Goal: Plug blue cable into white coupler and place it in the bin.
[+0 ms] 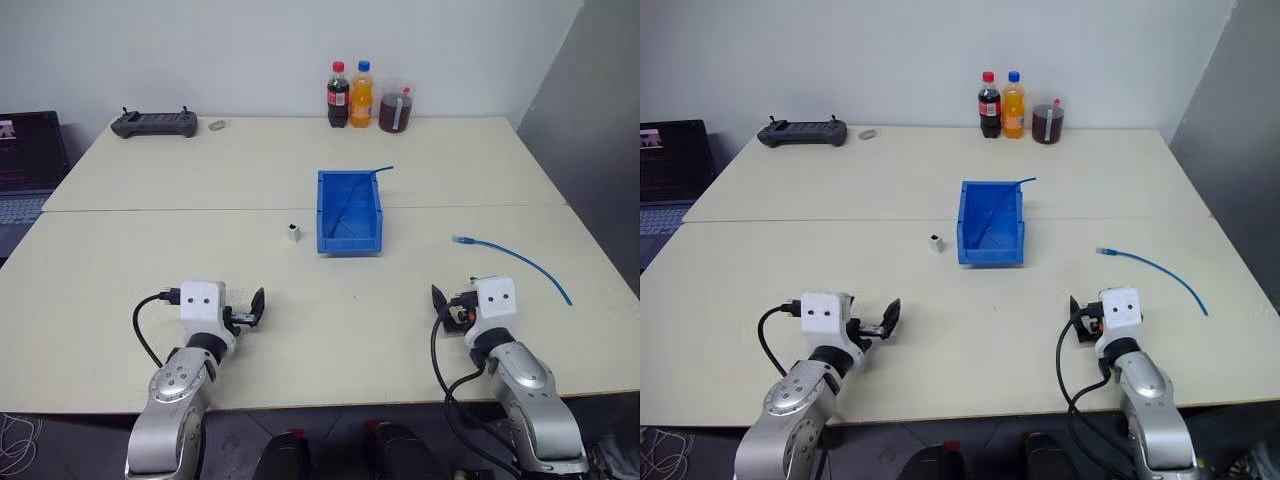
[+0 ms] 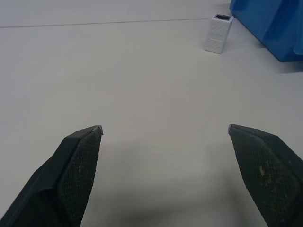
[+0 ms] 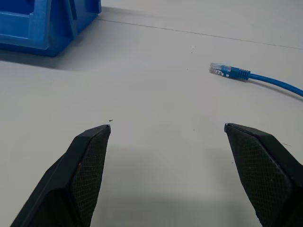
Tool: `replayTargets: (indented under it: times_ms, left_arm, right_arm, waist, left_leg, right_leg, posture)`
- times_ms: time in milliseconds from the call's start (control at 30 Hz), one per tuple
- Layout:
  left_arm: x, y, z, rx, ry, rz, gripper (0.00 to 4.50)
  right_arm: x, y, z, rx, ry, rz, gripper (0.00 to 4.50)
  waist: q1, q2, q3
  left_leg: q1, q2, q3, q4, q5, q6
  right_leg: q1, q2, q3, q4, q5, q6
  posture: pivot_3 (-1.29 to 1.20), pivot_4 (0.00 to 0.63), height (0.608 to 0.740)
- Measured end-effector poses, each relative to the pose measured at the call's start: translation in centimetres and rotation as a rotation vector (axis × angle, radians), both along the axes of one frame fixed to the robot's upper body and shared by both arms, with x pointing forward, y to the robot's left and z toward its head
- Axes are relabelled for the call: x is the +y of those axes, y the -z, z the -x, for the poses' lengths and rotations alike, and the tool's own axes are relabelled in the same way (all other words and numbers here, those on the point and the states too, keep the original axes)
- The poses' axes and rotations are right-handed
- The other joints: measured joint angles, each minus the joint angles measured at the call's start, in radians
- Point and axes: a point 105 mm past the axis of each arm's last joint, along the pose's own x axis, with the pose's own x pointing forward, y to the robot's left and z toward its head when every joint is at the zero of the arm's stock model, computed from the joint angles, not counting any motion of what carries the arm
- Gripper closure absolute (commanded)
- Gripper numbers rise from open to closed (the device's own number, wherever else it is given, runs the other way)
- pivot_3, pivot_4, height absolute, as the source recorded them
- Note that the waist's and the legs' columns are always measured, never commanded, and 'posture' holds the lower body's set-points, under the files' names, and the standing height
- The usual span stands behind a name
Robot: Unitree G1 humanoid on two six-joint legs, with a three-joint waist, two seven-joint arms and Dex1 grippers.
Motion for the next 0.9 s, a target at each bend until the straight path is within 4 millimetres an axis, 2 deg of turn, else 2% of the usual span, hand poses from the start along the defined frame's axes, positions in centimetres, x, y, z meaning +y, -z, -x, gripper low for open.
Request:
replayTargets:
  times_ms: [233, 733, 900]
  left_arm:
    - [-0.4, -0.5, 0.2, -0.015, 0.022, 0.004, 0.00]
    - [-1.4, -0.6, 0.0, -0.016, 0.076, 0.006, 0.00]
    - [-2.7, -1.1, -0.1, -0.024, 0.190, -0.042, 0.00]
  right_arm:
    - [-1.4, -0.2, 0.0, -0.010, 0.066, 0.022, 0.39]
    - [-1.4, -0.1, 0.1, -0.008, 0.076, 0.034, 0.39]
    - [-1.1, -0.3, -0.5, -0.014, 0.047, 0.046, 0.39]
  waist:
    - [0.000, 0.000, 0.000]
    - [0.000, 0.000, 0.000]
    - [0.000, 0.000, 0.000]
  left_leg:
    - [0.000, 0.000, 0.000, 0.000, 0.000, 0.000]
    - [0.000, 0.000, 0.000, 0.000, 0.000, 0.000]
    - [0.000, 0.000, 0.000, 0.001, 0.000, 0.000]
  right_leg:
    - [0.000, 0.000, 0.000, 0.000, 0.000, 0.000]
    - [0.000, 0.000, 0.000, 0.000, 0.000, 0.000]
    - [0.000, 0.000, 0.000, 0.000, 0.000, 0.000]
  posture:
    - [0.00, 0.150, 0.740]
    - [0.00, 0.150, 0.740]
    - [0.00, 0.150, 0.740]
